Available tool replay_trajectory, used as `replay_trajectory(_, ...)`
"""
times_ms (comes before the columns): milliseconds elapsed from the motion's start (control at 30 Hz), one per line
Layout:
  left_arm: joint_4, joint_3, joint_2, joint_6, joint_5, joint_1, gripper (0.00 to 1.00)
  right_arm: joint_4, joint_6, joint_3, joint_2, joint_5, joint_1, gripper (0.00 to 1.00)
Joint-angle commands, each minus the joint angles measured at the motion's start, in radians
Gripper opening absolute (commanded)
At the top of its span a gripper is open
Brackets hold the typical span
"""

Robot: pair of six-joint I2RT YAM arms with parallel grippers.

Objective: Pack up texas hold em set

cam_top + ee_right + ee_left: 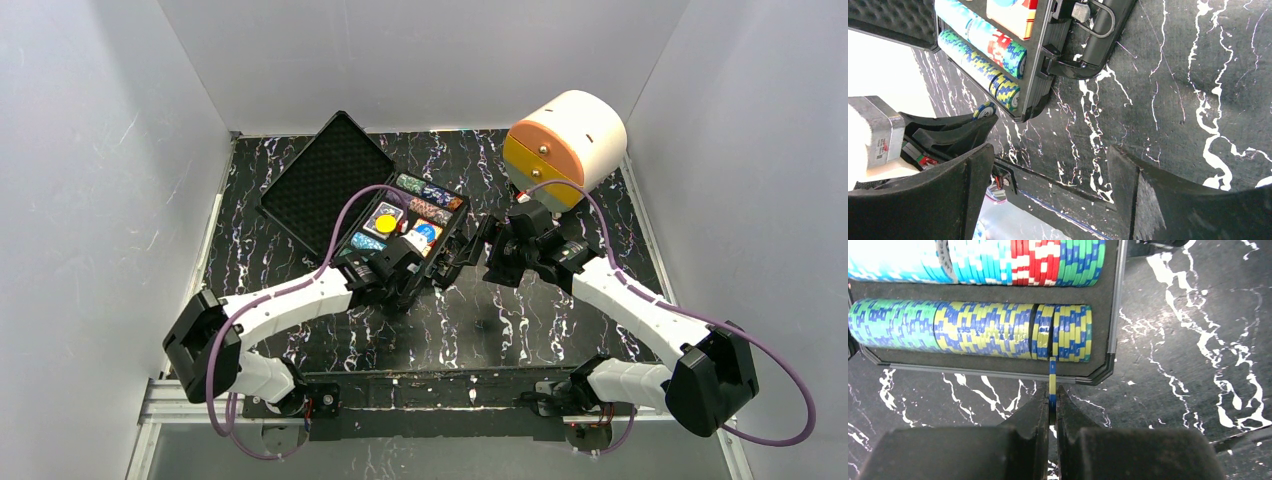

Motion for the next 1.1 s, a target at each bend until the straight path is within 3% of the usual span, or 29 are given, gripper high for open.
replay_trajectory(0, 0.034, 0.003, -0.021, 0.021, 0.042, 0.005, 0.00, 0.037, -0.016, -0.013, -0.001, -0.014, -0.005, 0.90)
replay_trajectory(267, -0.008, 0.036, 0.060, -0.011, -0.084, 0.005, 0.00, 0.033, -0.015, -0.021, -0.013, -0.011, -0.005, 0.90)
replay_trajectory(500, -0.009, 0.032, 0.071, -0.019, -0.114, 0.005, 0.00, 0.035, -0.015, -0.028, -0.012, -0.011, -0.006, 0.90)
replay_trajectory(867, 0.077, 0.059, 0.096, 0.005, -0.030, 0.005, 0.00, 0.039, -0.013, -0.035, -0.012, -0.016, -0.005, 0.90)
replay_trajectory(1067, 0.140, 0.037, 0.090, 0.058, 0.092, 0.005, 0.00, 0.057, -0.024, -0.046, -0.012, -0.034, -0.005, 0.90)
